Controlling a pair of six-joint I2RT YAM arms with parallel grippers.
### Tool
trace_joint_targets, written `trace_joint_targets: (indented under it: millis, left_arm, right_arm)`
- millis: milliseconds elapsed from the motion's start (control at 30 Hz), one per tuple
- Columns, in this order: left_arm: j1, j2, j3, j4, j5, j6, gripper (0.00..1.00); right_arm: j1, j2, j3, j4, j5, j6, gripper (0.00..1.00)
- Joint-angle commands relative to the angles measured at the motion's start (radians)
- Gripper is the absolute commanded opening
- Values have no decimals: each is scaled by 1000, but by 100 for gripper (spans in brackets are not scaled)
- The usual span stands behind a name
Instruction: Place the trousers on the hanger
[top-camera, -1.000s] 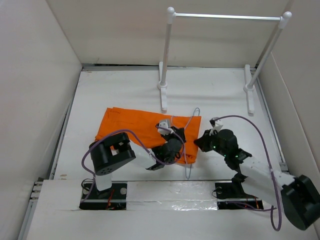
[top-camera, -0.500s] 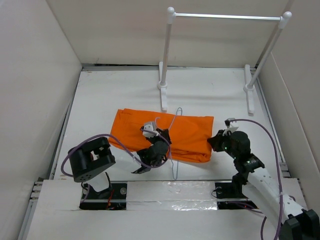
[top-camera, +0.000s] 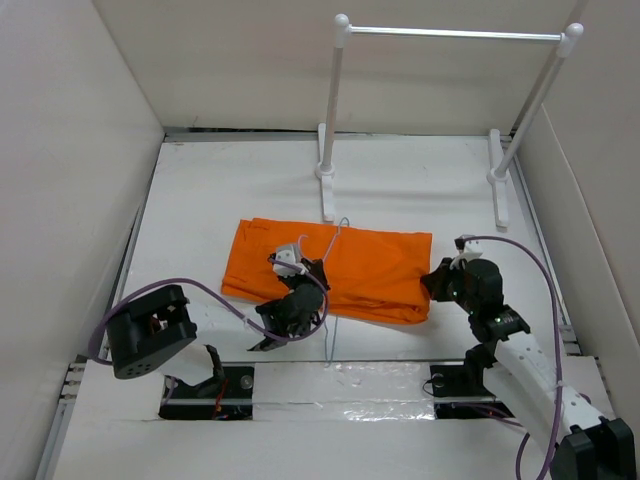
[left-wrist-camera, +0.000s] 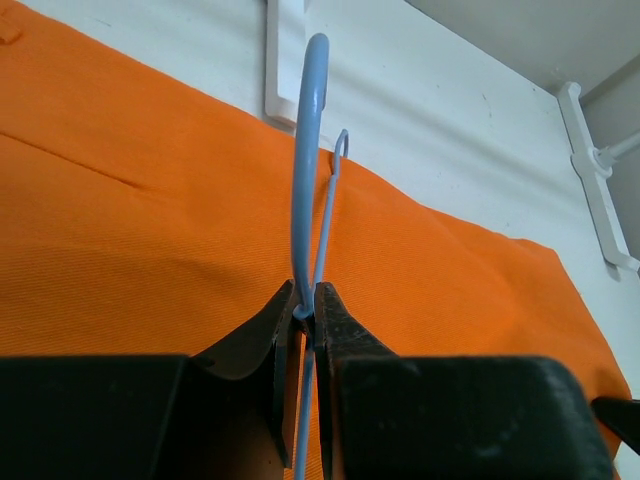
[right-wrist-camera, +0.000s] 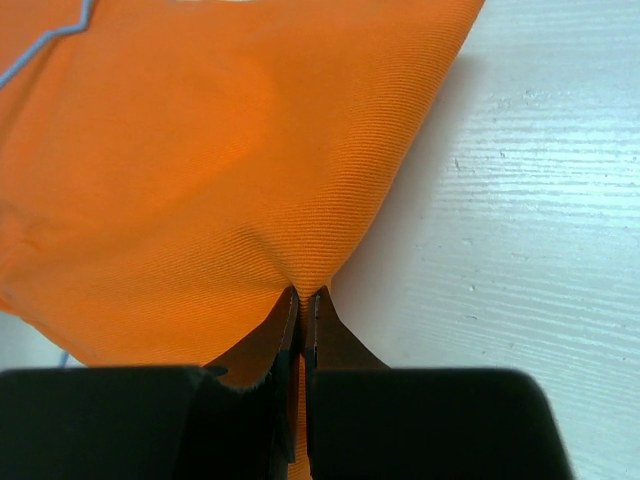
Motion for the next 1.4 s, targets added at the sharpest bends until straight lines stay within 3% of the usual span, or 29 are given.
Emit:
trace_joint_targets:
  millis: [0,200,667,767,900,1000,1133,1200,1233,1267,1300,1333,1367]
  left_arm:
    - [28,-46,-21,-54,-45,125,0]
    - [72,-40,-5,22,-13,235,0]
    - [36,-88,57,-15,-2,252,0]
    - [17,-151,93,-84,-7,269,0]
    - [-1,-254,139,-175,18,298,0]
    - [-26,-305,202,-257,26,318,0]
    - [-40,-319,305,-359,70,335,0]
    - [-40,-314,354,-391,113,332,0]
    - [-40,-313,368,-399,125,332,0]
    - [-40,-303,402,-423,139,332,0]
    - [-40,-299,419,-437,142,328,0]
    - [-40,-294,434,-452,145,323,0]
    - [-40,-287,455,-465,151,320,0]
  right_arm:
    - [-13,12,56,75,22,-15,0]
    - [-13,9,66,57,42,-21,0]
    - [-13,4,52,78,19,-15,1]
    - [-13,3,71,64,4,-27,9]
    - [-2,-25,173,-15,-81,-60,47]
    - [65,-72,280,-72,-64,-74,62]
    - [192,-68,383,-40,-41,-45,66]
    - [246,-37,407,21,-67,-8,63]
    - [274,-4,411,52,-76,11,56]
    - [341,12,405,84,-73,47,41]
    - [375,30,401,109,-64,64,11]
    - [410,50,399,180,-53,78,2]
    - [476,96,404,195,-34,93,0]
